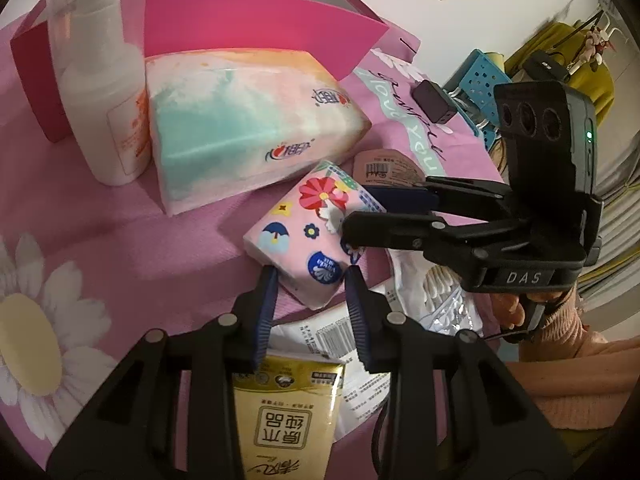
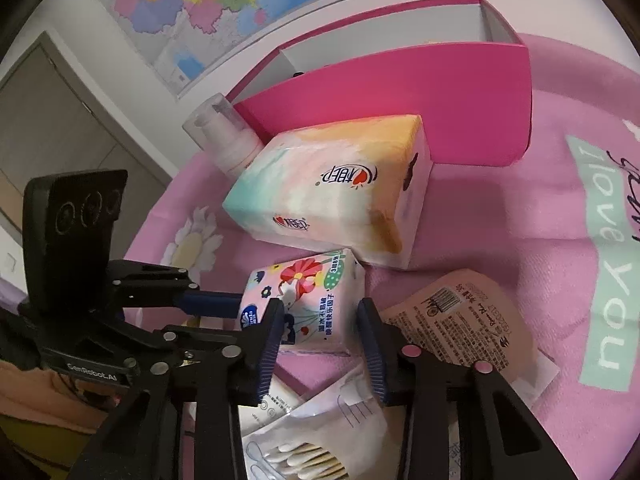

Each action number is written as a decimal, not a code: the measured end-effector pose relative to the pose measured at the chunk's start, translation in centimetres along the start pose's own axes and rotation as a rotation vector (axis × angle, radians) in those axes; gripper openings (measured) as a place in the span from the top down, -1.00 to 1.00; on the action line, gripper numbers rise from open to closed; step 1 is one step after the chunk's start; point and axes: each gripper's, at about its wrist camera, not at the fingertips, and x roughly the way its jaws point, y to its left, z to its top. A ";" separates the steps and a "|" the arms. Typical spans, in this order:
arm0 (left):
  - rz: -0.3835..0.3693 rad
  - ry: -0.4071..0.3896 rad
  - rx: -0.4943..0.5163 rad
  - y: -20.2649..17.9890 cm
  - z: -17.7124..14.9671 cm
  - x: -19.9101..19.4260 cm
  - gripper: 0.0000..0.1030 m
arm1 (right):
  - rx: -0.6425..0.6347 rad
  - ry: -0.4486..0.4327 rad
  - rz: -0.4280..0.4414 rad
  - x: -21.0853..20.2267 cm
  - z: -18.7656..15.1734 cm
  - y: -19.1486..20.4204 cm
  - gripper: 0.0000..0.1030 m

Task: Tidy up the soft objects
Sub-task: 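Grasp the pink floral tissue pack with the right gripper, then carry the floral tissue pack into the pink box and release it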

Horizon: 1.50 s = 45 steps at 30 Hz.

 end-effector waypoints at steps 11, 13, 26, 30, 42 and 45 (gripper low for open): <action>0.018 -0.063 0.046 -1.2 0.4 -1.5 0.29 | -0.023 -0.053 -0.008 -1.8 -0.4 1.4 0.38; 0.020 -0.073 0.052 -1.2 0.5 -1.9 0.29 | -0.029 -0.069 -0.012 -2.4 -0.3 1.7 0.38; 0.034 -0.139 0.093 -2.1 1.6 -3.7 0.29 | -0.072 -0.147 -0.065 -4.9 1.2 3.2 0.38; 0.038 -0.155 0.097 -2.3 2.0 -4.0 0.29 | -0.088 -0.167 -0.072 -5.3 1.8 3.6 0.38; 0.059 -0.196 0.120 -2.5 3.6 -5.2 0.29 | -0.130 -0.203 -0.101 -6.3 3.2 4.5 0.38; 0.066 -0.207 0.124 -2.5 4.1 -5.5 0.29 | -0.139 -0.214 -0.106 -6.5 3.6 4.6 0.38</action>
